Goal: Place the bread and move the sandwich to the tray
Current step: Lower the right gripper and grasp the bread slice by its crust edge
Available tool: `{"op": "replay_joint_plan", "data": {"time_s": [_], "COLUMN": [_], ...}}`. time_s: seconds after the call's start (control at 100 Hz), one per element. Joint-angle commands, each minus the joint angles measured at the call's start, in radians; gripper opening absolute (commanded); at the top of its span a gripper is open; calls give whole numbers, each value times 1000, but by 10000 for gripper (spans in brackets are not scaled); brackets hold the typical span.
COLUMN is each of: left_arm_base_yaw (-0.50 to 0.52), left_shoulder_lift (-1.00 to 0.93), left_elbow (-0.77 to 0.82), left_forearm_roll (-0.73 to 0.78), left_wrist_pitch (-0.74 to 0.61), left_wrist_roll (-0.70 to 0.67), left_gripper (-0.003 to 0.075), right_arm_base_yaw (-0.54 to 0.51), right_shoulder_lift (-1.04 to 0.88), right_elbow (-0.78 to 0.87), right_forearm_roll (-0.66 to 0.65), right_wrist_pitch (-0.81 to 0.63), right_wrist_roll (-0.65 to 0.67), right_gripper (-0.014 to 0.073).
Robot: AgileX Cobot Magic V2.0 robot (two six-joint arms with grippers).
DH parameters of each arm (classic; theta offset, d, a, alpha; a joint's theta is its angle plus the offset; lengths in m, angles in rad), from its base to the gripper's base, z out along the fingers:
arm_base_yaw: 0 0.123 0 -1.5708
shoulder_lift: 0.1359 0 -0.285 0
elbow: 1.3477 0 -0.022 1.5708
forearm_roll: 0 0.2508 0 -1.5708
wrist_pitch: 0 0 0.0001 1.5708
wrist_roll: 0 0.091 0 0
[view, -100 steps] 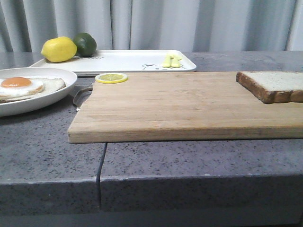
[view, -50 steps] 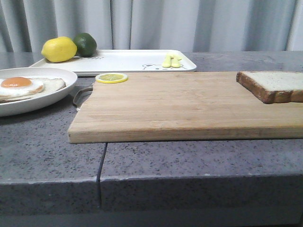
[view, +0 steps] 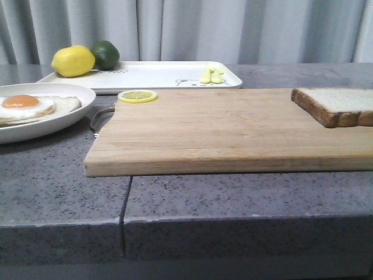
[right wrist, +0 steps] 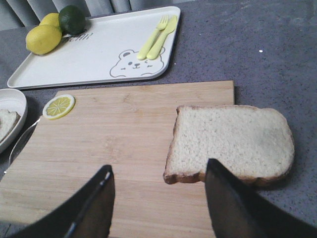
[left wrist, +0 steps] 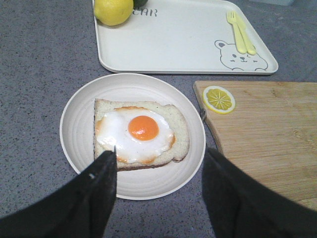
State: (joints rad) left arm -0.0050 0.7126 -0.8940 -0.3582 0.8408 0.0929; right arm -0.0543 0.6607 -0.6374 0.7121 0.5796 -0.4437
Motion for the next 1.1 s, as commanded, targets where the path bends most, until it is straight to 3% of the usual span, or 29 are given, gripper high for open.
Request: {"op": "replay_joint_plan", "data": {"time_s": [0.0,0.16,0.3,0.77,1.09], "left_arm_base_yaw": [3,3,3,3,3], "left_shoulder_lift": [5,5,5,5,5], "left_elbow": [-32,-32,-32,-32,-30], "left_forearm_roll": [-25,-25,-25,-25,-25], "left_wrist_pitch": [-75,-75,-75,-75,-75], "left_wrist_roll": [4,4,4,4,4], "left_gripper": [366,366,366,366,366], "right_arm_base_yaw": [-58,-207,-240,-409,-417], "right_shoulder_lift": [55,114,161,316,441], "right_elbow": [-31,-29,-27,78,97], "right_forearm_roll": [171,438,631,752,792], "right_wrist_pitch": [-76,-69,-87,-6,46], "right_wrist_roll": [-141,-342,-490,-547,-561], "right_gripper": [414,414,414,414,414]}}
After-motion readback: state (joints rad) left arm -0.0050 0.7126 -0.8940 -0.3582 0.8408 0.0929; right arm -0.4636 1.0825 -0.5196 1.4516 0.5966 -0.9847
